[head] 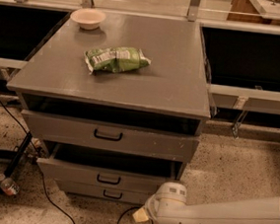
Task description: Close middle drawer
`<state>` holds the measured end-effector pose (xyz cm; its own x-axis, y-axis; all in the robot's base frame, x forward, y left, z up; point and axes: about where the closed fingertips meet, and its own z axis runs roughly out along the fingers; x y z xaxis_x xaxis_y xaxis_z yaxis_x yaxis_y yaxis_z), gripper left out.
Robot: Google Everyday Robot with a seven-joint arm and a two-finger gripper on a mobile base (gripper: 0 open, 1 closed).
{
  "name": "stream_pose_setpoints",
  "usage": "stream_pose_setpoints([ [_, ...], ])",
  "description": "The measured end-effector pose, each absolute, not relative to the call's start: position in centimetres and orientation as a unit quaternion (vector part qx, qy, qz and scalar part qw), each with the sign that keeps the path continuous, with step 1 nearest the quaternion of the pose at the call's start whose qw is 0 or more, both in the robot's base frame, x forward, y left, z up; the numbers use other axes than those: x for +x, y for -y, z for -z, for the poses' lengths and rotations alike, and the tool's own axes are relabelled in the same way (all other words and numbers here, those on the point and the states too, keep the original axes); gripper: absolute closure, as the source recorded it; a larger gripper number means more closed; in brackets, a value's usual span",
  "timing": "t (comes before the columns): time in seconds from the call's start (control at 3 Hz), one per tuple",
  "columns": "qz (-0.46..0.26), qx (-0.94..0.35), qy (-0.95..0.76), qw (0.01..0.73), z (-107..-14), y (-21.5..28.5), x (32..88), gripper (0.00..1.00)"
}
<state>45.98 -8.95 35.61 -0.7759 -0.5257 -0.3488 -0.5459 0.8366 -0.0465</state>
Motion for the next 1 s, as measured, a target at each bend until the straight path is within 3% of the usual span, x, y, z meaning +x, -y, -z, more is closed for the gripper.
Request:
stream_pose_setpoints([
  [1.0,-0.023,-0.274,-0.942,0.193,-35.69,8.78,46.6,0.9],
])
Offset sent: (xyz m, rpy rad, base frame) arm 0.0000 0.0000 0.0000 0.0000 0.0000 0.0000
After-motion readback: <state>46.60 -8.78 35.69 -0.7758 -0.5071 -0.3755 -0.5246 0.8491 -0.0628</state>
